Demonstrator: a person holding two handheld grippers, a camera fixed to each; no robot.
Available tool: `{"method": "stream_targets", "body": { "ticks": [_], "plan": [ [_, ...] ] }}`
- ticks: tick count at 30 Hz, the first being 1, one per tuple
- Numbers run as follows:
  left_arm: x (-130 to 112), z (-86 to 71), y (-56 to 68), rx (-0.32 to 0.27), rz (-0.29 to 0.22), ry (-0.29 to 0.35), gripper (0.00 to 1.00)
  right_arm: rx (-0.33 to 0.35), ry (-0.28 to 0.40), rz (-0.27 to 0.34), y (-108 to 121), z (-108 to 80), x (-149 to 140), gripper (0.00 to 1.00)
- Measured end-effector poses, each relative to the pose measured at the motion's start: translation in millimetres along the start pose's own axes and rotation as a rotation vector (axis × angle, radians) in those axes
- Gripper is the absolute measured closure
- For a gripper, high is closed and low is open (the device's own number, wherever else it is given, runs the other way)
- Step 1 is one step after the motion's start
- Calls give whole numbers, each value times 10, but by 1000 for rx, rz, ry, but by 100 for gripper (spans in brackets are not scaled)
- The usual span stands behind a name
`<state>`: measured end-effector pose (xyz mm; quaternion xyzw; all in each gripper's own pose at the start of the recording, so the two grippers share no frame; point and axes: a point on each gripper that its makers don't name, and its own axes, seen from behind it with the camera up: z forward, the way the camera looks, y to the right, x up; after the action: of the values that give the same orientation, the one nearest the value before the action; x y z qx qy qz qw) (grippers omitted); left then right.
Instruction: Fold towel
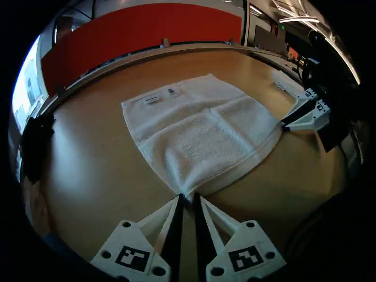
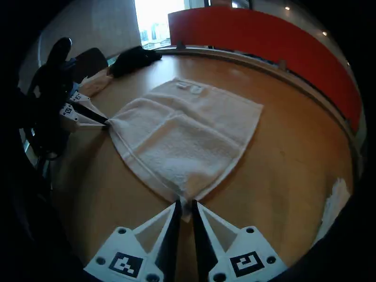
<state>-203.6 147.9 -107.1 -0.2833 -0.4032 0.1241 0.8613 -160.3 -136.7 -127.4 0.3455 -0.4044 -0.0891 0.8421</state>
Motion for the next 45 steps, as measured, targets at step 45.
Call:
{"method": "stream_targets", "body": {
  "ticks": [45],
  "plan": [
    [706,-901,101,-10,-145,60,89,-59,196,4,-171,-989,977,90]
  ]
}}
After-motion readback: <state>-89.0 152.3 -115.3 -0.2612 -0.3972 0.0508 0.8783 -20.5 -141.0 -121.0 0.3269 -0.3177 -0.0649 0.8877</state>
